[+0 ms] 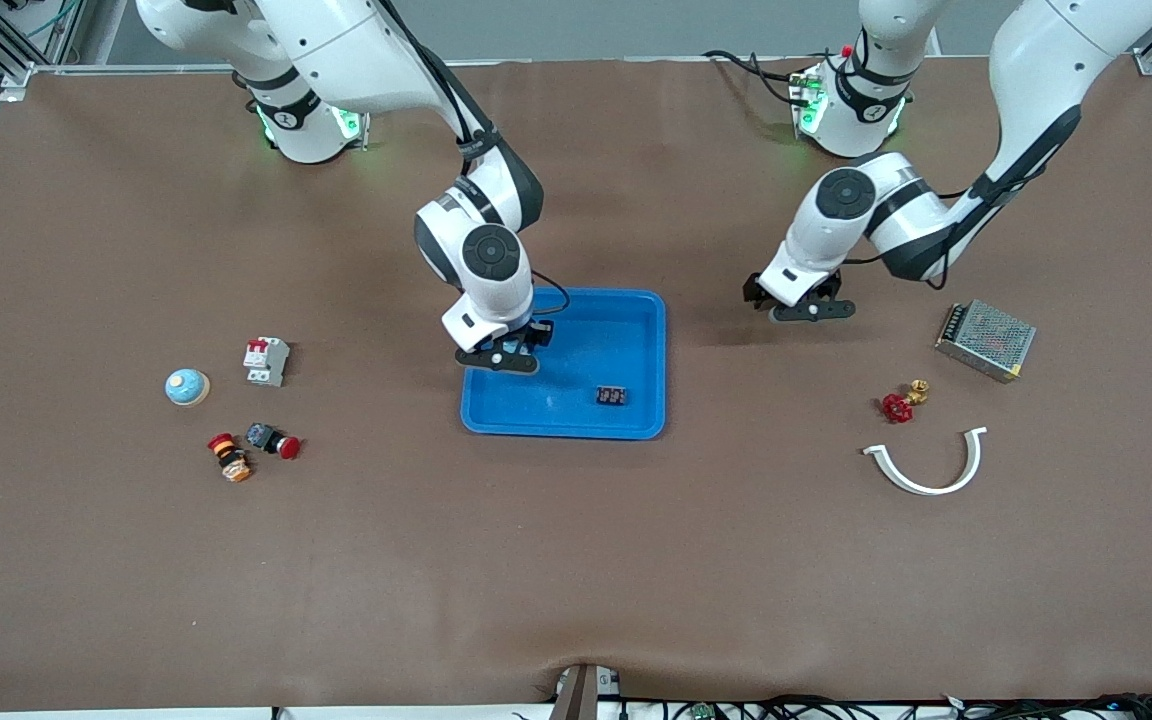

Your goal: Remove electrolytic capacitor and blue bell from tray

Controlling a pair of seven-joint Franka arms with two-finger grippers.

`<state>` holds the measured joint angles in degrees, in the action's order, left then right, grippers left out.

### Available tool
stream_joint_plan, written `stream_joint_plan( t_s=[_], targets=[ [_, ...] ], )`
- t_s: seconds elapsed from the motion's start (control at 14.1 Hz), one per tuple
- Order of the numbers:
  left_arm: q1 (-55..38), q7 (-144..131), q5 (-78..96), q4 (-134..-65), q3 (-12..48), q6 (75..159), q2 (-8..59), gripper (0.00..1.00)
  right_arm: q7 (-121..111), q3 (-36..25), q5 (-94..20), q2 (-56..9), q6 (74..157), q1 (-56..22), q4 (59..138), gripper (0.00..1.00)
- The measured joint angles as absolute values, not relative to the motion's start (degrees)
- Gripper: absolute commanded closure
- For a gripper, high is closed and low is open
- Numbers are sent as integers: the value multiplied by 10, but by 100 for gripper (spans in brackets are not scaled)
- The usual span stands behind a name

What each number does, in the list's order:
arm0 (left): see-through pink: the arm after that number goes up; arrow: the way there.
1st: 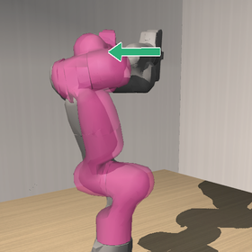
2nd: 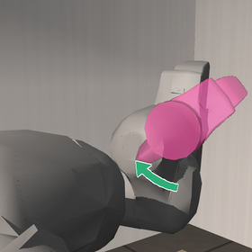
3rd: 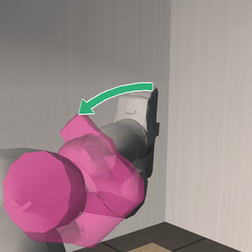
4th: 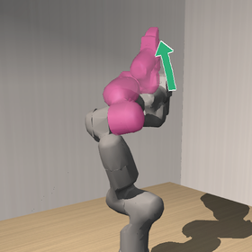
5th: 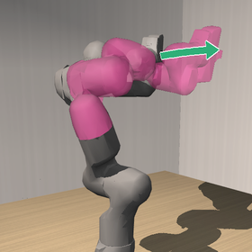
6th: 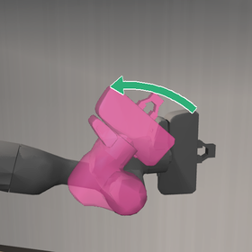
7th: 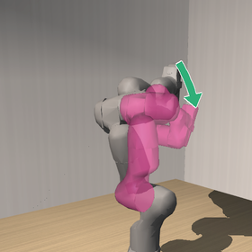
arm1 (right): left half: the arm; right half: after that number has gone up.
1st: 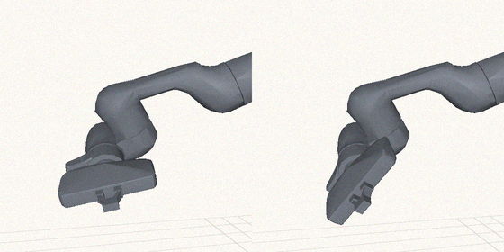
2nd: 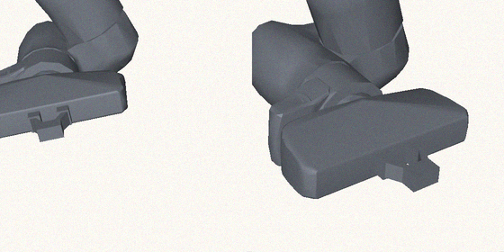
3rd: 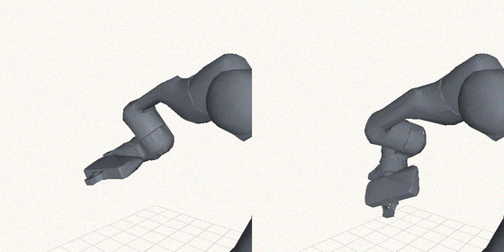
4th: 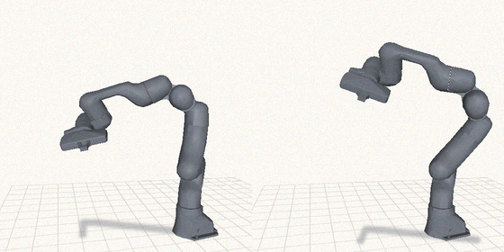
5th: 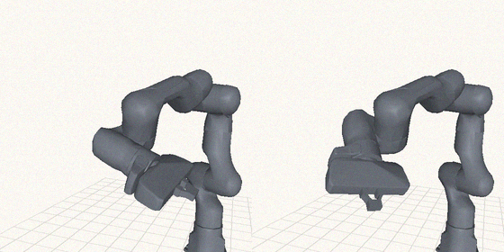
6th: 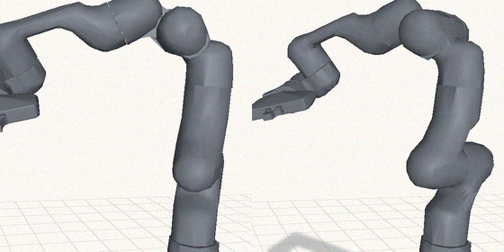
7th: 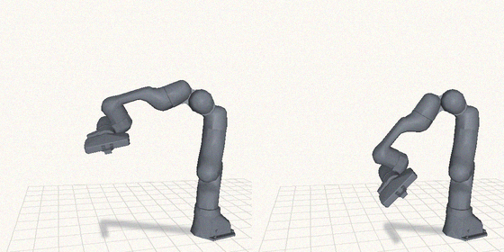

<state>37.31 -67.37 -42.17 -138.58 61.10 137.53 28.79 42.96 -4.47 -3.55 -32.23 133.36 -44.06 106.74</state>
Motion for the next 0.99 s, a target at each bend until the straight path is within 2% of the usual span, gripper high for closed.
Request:
stream_joint_plan(
  t_s=[0.14, 0.43, 0.78, 0.99],
  targets=[
    [314, -699, -375, -1309, 612, 1316, 290, 0, 366, -47, -36, -287, 1283, -408, 1064, 58],
    [294, -772, -368, -1283, 610, 1304, 292, 0, 227, -48, -36, -219, 1216, -336, 1071, 58],
    [277, -853, -353, -1253, 610, 1305, 301, 0, 72, -49, -36, -173, 1220, -256, 1130, 58],
    [263, -916, -349, -1233, 610, 1305, 304, 0, 35, -49, -36, -164, 1278, -240, 1181, 58]
  ],
)
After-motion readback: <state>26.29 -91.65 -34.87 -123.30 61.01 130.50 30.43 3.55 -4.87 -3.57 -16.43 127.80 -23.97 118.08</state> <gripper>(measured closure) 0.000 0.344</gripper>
